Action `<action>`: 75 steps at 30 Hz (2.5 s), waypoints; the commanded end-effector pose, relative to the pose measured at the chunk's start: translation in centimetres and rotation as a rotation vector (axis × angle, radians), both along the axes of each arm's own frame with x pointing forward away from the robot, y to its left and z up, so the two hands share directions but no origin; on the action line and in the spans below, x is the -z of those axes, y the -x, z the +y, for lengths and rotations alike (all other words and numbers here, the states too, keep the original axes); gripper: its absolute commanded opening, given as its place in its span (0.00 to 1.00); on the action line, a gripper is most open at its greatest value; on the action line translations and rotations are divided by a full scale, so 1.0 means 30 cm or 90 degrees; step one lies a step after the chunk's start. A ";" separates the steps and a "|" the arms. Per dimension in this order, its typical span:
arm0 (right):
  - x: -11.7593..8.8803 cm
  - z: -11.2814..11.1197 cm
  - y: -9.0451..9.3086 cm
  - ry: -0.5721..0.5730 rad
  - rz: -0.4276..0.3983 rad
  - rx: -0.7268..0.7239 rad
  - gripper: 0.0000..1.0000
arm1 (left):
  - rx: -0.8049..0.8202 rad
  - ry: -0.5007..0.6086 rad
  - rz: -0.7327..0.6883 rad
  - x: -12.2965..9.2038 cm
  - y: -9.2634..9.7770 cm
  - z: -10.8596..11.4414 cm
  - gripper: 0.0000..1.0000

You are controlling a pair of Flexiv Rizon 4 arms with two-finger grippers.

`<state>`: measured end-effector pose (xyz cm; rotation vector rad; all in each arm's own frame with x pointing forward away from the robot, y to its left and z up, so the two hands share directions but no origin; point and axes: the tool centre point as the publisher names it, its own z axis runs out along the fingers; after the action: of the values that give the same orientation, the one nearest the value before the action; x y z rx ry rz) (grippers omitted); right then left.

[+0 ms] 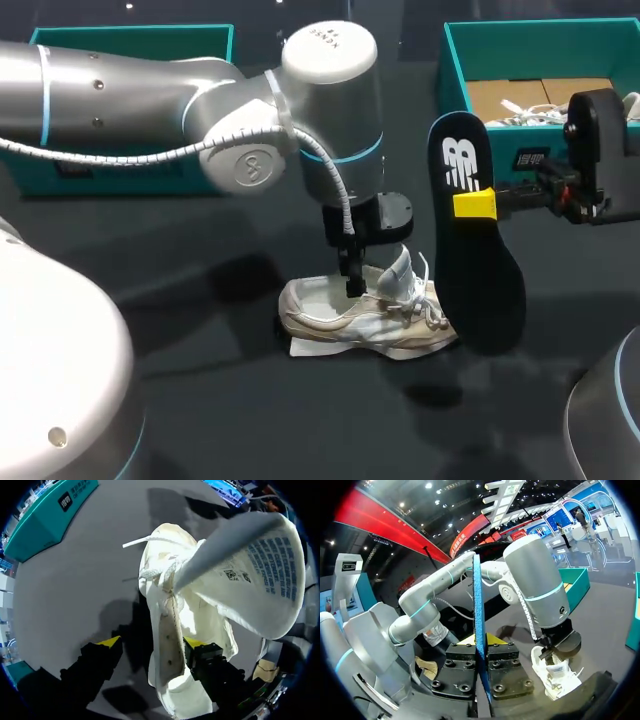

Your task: Take the shoe out of the shoebox, open the shoe tongue, remove and reinsert the insole, then place the shoe into the shoebox

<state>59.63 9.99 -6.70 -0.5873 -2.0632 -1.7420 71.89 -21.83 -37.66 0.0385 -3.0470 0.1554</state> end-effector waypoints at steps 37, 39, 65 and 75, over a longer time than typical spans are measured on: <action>0.001 0.004 0.000 0.001 0.000 0.000 0.00 | 0.321 -0.021 0.119 -0.078 0.015 0.060 0.00; 0.001 0.004 0.000 0.001 0.000 0.000 0.00 | 0.321 -0.021 0.119 -0.078 0.015 0.060 0.00; 0.001 0.004 0.000 0.001 0.000 0.000 0.00 | 0.842 -0.076 -0.009 -0.173 -0.014 0.134 0.00; 0.001 0.004 0.000 0.001 0.000 0.000 0.00 | 0.969 -0.019 -0.057 -0.196 -0.015 0.126 0.00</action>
<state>59.63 9.97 -6.70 -0.5867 -2.0628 -1.7429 72.61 -19.17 -31.93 -1.9331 -2.3368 -0.0910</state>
